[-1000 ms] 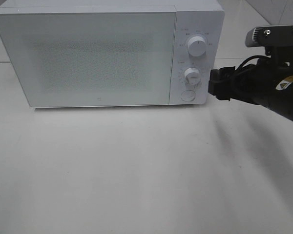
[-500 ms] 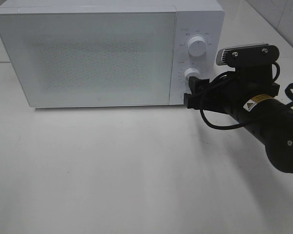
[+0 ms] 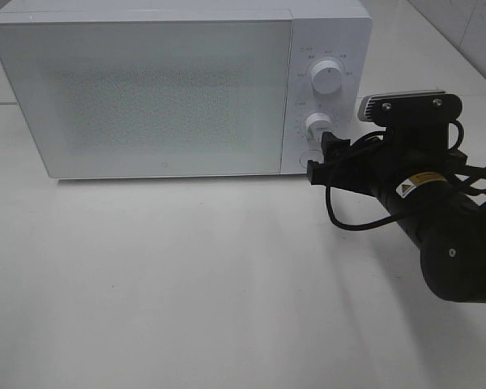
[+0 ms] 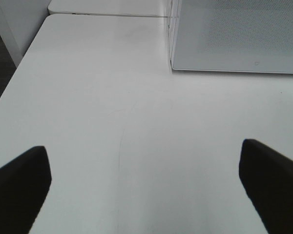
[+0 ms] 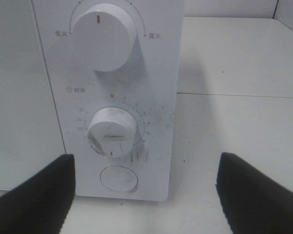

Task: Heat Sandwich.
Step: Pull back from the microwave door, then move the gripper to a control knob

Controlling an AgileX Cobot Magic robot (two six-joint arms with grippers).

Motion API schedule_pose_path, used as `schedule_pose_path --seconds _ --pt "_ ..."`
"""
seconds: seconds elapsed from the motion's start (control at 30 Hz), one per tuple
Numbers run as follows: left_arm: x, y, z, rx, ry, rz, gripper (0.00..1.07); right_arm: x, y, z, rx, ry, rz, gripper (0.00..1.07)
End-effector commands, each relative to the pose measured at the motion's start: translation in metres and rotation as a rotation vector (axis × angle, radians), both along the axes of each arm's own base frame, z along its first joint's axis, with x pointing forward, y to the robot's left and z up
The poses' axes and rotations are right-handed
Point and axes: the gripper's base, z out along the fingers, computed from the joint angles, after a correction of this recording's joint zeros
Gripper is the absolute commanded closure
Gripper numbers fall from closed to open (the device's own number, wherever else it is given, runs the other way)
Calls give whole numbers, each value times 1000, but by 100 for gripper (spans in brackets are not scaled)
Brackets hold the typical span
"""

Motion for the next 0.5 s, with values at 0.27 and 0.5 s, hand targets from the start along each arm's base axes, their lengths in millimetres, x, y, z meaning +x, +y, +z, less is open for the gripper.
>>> schedule_pose_path --seconds 0.27,0.5 --pt "-3 0 0 -4 -30 -9 6 17 11 1 20 -46 -13 31" --pt "-3 0 0 -4 -30 -9 6 30 20 -2 29 -67 -14 31"
